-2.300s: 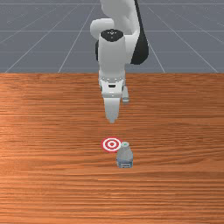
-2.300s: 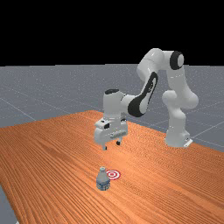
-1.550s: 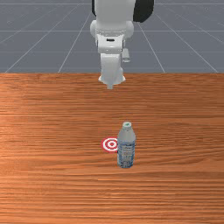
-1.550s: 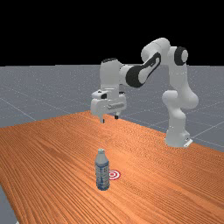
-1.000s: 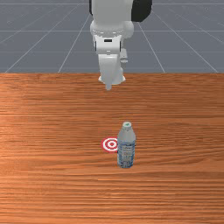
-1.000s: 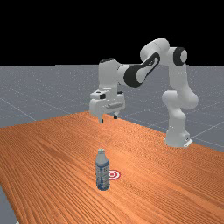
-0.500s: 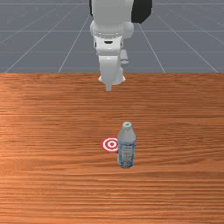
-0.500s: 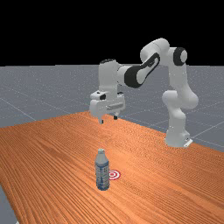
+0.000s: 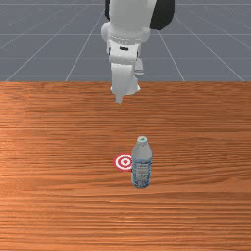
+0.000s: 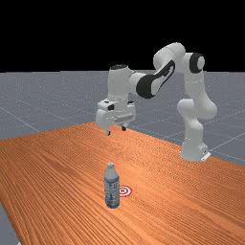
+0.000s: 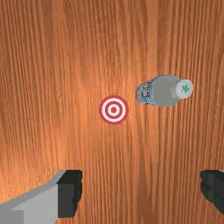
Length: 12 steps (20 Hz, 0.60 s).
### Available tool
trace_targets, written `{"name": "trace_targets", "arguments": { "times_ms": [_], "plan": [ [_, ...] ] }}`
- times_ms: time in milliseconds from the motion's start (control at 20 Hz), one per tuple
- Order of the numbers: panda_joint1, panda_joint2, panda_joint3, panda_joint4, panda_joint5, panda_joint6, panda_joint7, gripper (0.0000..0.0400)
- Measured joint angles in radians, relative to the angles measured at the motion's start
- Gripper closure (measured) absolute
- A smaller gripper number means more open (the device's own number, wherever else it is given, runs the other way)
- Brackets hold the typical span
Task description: Pick up the bottle and put it on the marker
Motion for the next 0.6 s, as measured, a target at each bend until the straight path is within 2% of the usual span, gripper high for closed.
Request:
{"name": "trace_targets", "arguments": {
  "times_ms": [100, 150, 250, 450, 600],
  "plan": [
    [0.009, 0.046, -0.006, 0.067, -0.014, -0.022, 0.007, 0.0],
    [-0.02, 0.019, 0.014, 0.003, 0.079, 0.108, -0.049, 0.0],
    [-0.018, 0.076, 0.012, 0.109, 0.082, -0.016, -0.035, 0.0],
    [-0.018, 0.064, 0.015, 0.086, 0.08, 0.015, -0.047, 0.0],
    [-0.011, 0.074, 0.041, 0.104, 0.068, -0.008, -0.137, 0.0]
  ]
}}
